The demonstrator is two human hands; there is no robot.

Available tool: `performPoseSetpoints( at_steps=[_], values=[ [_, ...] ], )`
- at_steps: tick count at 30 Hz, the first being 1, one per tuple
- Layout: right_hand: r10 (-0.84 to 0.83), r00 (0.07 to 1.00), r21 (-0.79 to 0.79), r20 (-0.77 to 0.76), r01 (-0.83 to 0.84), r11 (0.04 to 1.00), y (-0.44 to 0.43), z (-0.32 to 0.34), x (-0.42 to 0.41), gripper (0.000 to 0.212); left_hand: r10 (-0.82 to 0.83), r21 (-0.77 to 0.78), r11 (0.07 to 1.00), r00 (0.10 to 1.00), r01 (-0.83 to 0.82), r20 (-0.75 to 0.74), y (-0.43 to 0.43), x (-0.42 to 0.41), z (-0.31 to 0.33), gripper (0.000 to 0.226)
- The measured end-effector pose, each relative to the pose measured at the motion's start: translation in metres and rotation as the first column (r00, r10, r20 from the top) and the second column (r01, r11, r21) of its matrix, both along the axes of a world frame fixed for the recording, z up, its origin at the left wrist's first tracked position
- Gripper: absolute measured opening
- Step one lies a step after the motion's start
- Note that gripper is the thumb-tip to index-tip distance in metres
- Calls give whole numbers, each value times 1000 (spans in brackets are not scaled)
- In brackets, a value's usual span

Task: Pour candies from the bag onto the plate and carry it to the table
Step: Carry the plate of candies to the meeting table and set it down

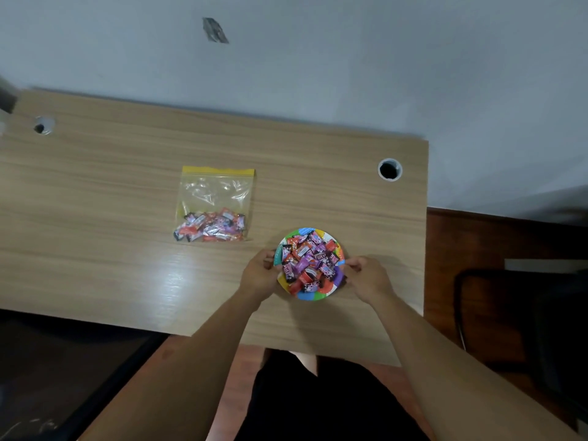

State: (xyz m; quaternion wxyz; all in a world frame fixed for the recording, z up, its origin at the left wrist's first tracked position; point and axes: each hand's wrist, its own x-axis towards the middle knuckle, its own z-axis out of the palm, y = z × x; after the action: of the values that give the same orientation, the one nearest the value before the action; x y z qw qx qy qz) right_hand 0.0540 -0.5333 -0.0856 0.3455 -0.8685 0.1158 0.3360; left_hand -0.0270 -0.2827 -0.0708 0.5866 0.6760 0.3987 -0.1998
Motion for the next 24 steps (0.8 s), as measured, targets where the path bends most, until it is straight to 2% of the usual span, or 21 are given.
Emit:
performPoseSetpoints(
  at_steps=[3,5,7,11,14,17,22,24],
  values=[
    [-25,1000,20,15,25,999,4,15,1,7,-23,-30,999,999,24,29,14,-6,-22,31],
    [-42,998,34,37,41,999,9,29,0,2,-23,-39,999,999,25,43,17,2,5,34],
    [-87,995,54,56,84,995,14,43,-2,7,7,-107,994,998,0,63,16,13,40,38],
    [-195,977,87,86,188,978,25,70,-8,7,-27,-165,985,993,47,117,29,27,60,30],
    [-240,965,111,110,228,967,29,82,-12,18,-65,-181,979,987,91,147,38,38,74,29],
    [-282,949,166,142,258,952,27,79,-17,39,-89,-196,973,982,122,166,44,48,84,27],
    [-394,904,189,168,363,913,38,118,-32,10,-161,-199,960,971,195,177,45,60,94,17],
    [-403,896,174,189,373,911,33,121,-38,7,-193,-194,953,961,231,197,41,63,100,18]
  ],
)
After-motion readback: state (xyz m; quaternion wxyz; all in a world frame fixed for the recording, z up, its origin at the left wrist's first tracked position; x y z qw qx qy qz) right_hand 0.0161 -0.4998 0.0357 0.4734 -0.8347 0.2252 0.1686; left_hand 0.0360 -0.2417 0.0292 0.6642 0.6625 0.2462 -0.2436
